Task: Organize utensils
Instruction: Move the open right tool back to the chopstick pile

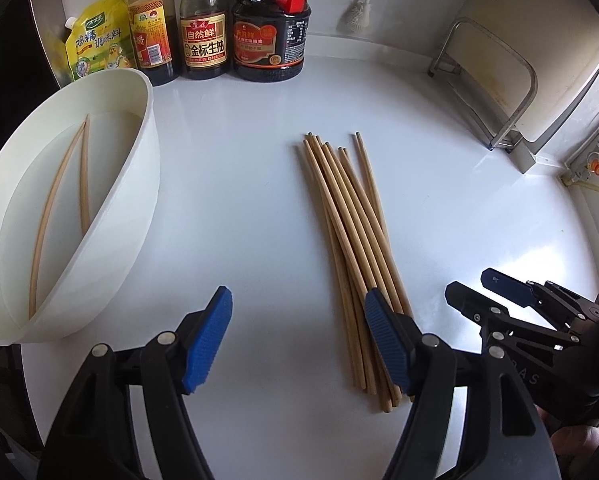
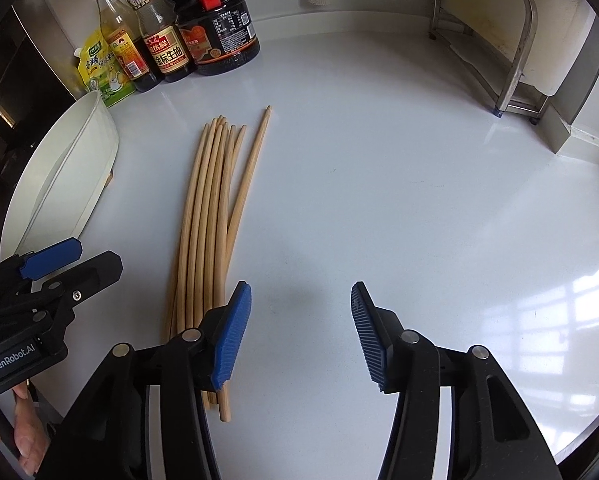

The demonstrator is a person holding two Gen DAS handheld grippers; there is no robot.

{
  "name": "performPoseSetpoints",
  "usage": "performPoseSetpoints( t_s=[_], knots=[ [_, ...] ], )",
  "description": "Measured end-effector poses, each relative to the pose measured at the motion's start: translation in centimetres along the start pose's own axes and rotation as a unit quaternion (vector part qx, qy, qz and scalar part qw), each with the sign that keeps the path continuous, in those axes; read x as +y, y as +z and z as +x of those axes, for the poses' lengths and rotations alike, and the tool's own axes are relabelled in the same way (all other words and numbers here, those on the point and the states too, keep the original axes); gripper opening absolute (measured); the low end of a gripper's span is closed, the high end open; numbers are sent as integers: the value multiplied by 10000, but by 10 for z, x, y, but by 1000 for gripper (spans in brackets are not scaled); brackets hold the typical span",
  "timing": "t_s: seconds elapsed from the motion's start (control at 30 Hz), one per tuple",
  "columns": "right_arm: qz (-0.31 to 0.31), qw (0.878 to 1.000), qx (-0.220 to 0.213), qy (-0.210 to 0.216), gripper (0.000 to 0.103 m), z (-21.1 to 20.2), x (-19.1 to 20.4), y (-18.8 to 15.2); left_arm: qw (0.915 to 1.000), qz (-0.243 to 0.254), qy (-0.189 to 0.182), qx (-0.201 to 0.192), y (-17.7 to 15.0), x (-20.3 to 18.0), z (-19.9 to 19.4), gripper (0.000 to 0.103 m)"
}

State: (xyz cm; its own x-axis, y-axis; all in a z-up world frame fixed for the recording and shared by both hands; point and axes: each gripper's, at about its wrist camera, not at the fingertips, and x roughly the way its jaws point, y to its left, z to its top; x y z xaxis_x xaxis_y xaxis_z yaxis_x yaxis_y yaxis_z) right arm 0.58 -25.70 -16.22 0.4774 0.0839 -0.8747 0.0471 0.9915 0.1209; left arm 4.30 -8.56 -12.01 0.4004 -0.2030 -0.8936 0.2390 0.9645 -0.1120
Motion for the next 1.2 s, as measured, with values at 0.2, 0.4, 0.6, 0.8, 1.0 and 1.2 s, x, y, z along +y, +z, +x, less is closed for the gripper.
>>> performPoseSetpoints(
  t_s=[0.2,0.4,0.6,0.8,1.0,1.2],
  knots=[
    [-70,10000,-7,10,51,6,1,3,10000,-80,37,2,1,4,6,68],
    [-60,10000,-20,18,51,12,-1,4,9999,-114,92,26,0,5,11,68],
    [-17,10000,45,68,54,21,-3,3,9997,-182,120,57,-2,8,16,72],
    [-90,9999,14,126,57,24,3,6,9993,-324,188,31,-3,17,17,78],
    [-165,9998,13,110,58,29,9,10,9992,-348,199,60,-4,20,20,78],
    [-265,9996,9,89,58,32,17,10,9992,-343,196,104,-6,22,24,78]
  ],
)
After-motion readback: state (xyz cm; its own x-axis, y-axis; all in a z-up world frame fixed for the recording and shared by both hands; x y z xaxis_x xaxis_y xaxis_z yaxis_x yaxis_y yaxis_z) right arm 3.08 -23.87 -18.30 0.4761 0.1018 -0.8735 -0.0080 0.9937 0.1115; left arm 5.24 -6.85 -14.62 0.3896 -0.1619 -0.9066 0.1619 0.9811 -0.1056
